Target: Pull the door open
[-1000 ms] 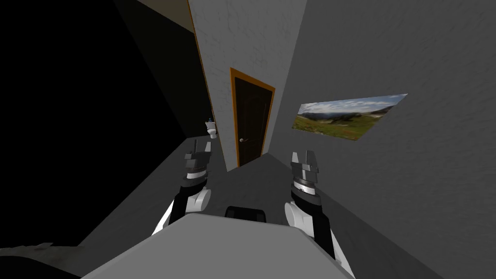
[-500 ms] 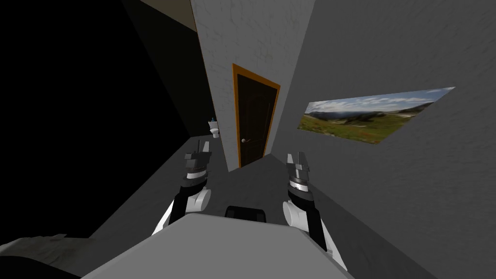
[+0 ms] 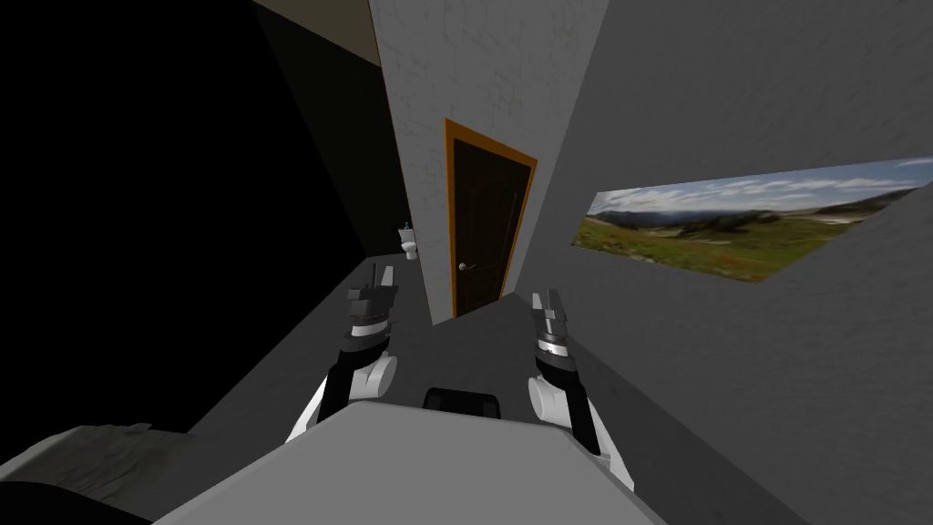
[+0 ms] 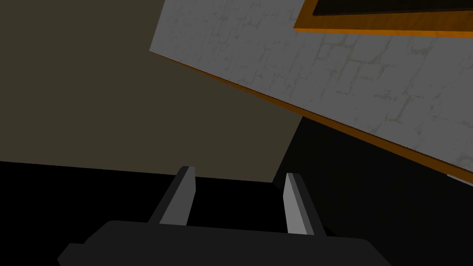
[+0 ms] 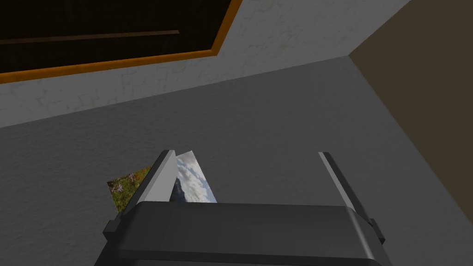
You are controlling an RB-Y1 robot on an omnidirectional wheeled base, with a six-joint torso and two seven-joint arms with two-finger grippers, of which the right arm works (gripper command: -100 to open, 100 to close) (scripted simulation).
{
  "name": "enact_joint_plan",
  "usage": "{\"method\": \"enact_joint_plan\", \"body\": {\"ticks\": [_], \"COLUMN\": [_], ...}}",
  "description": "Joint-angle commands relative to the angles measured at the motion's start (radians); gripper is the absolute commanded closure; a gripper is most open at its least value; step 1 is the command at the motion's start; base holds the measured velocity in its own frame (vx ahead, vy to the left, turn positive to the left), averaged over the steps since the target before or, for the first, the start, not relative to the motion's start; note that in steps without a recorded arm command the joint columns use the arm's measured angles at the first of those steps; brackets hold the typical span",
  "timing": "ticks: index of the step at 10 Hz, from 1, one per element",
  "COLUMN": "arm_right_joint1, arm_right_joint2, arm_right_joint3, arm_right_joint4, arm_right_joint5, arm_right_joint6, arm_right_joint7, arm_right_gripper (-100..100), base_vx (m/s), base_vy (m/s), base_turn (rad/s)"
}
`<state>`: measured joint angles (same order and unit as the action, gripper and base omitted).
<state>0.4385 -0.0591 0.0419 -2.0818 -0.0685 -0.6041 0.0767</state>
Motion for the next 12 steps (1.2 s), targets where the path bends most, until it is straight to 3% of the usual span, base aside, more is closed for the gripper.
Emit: {"method": "enact_joint_plan", "body": {"ticks": [1,4,5,9,10,12], "arm_right_joint1": [-0.022,-0.058,-0.058,-0.110,-0.110,-0.138], "arm_right_joint2": [-0.011,-0.034,-0.034,-0.067,-0.067,-0.084], "arm_right_joint3": [0.002,0.007,0.007,0.013,0.013,0.016], "arm_right_joint4": [0.045,0.127,0.134,0.256,0.265,0.334], "arm_right_joint5": [0.000,-0.001,-0.001,-0.003,-0.003,-0.005], "arm_right_joint6": [0.002,-0.004,-0.004,-0.012,-0.012,-0.017], "arm_right_joint7": [-0.008,-0.027,-0.027,-0.055,-0.055,-0.069], "arm_right_gripper": [-100,-100,-100,-100,-100,-100], "base_vx": [0.094,0.097,0.065,0.077,0.071,0.075], "base_vy": [0.012,0.001,0.004,0.008,-0.008,-0.006], "base_turn": [0.120,0.118,0.032,0.117,0.042,0.103]}}
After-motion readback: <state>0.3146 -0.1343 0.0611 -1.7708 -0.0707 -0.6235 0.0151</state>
